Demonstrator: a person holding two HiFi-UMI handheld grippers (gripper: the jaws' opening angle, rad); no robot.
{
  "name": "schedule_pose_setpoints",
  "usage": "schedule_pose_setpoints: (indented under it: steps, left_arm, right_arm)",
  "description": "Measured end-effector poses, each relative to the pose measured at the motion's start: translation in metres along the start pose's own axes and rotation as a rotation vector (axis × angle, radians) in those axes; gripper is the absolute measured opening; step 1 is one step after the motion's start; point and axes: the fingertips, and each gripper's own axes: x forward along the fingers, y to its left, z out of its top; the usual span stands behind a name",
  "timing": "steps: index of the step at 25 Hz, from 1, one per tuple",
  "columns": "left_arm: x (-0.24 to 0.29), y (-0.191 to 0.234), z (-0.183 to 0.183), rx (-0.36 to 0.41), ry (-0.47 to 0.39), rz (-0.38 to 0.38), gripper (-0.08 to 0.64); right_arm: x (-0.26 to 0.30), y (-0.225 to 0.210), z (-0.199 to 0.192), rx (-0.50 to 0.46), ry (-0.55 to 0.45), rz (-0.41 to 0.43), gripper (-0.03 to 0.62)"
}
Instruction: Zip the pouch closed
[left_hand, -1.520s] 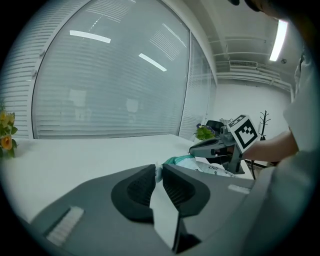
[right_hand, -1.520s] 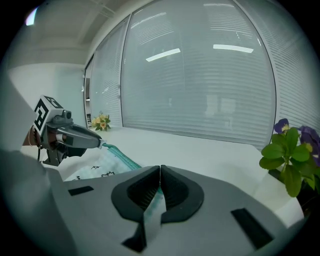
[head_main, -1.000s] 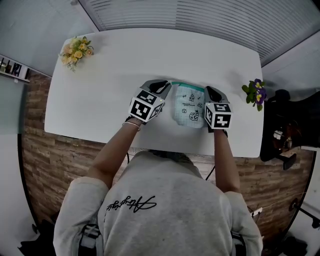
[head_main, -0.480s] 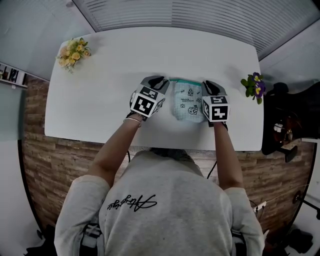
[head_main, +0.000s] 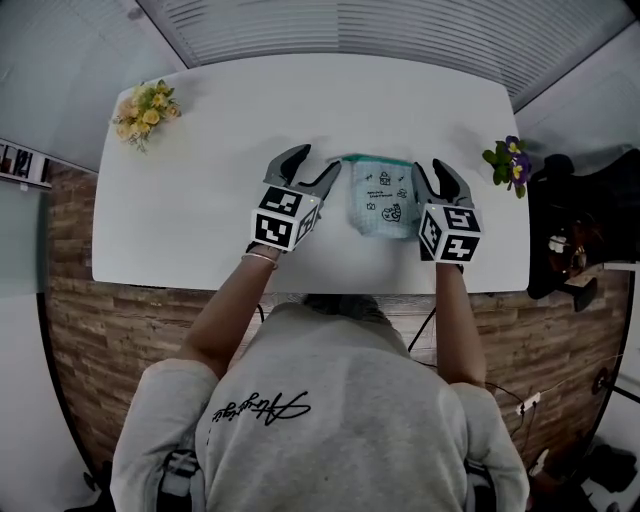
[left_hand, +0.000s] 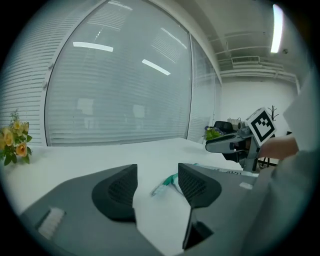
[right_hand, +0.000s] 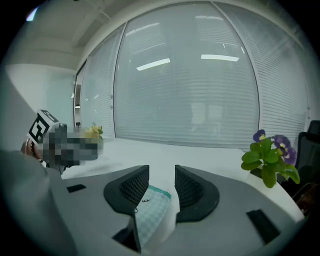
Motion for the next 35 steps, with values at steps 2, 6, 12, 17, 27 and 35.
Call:
schedule_pose_setpoints:
  steps: [2,6,12,17,27,35]
  left_arm:
    - [-0.014,-0.004,0.011,-0.013,-0.05,-0.01,0.241]
    - [-0.042,-0.012,0.035,-0.032,-0.147,-0.035,0.241]
    - [-0.082,-0.03,0.071,0.0,-0.27,-0.083,0.241]
    - [-0.109,-0.044,0.092,0.035,-0.329,-0.126,0.231]
    - [-0.141,-0.062,0.106,0.072,-0.37,-0.197,0.099]
    - [-0.145,-0.068,0.104,0.082,-0.355,-0.24,0.0]
  right_arm:
    - [-0.018,0.009,0.015,0.015,-0.061,0.002,0.143]
    - [-0.051,0.034,0.047,-0.001,-0.174,0.016,0.132]
    - [-0.093,0.065,0.08,-0.028,-0.312,0.03,0.107]
    - [-0.119,0.083,0.096,-0.05,-0.377,0.029,0.092]
    - [-0.152,0.105,0.119,-0.071,-0.454,0.042,0.003]
    - [-0.158,0.116,0.122,-0.079,-0.465,0.064,0.002]
